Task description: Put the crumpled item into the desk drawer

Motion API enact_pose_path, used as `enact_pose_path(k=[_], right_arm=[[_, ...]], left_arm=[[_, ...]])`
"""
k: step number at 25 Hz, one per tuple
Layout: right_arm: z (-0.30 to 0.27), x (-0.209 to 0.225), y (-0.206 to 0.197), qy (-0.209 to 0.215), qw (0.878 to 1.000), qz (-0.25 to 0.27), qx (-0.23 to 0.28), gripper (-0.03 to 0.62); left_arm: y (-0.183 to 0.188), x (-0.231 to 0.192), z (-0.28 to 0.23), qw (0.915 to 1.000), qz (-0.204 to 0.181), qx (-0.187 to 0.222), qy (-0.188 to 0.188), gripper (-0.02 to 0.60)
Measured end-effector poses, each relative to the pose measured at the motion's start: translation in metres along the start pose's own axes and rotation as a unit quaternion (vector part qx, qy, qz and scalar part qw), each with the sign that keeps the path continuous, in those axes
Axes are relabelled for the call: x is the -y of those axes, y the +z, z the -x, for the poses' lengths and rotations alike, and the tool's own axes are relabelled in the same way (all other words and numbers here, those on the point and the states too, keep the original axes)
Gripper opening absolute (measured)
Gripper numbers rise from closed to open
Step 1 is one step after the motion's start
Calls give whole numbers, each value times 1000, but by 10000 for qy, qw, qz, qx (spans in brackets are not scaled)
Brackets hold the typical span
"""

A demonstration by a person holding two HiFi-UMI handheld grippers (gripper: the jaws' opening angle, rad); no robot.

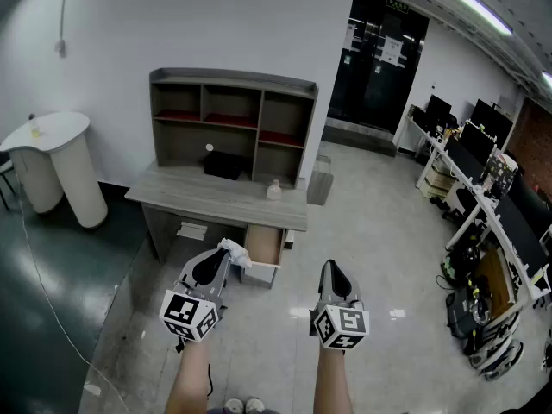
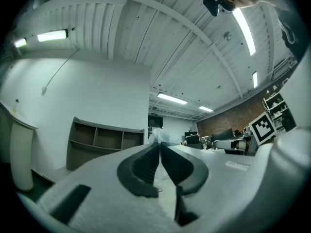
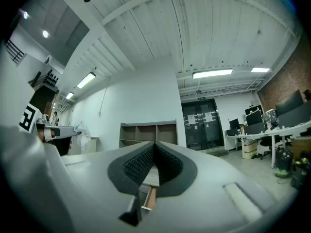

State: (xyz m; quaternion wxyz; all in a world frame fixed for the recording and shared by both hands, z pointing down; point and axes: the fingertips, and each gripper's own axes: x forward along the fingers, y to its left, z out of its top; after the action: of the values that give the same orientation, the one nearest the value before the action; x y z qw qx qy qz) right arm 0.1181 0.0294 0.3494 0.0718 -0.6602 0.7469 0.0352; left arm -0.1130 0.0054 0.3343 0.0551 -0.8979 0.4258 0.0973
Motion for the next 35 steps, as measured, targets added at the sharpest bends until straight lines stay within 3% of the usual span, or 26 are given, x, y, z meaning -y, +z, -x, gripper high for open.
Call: enact_pose_path(k=[23,35], right_arm=[[-7,6,-11,32,9999,-68,-80,12],[-16,47,-28,97,9997,-225,-70,12]], left_arm=[[-11,-2,-13,10000,56,-74,-20,18],[-32,14,-28,9996,2,-175,209,18]])
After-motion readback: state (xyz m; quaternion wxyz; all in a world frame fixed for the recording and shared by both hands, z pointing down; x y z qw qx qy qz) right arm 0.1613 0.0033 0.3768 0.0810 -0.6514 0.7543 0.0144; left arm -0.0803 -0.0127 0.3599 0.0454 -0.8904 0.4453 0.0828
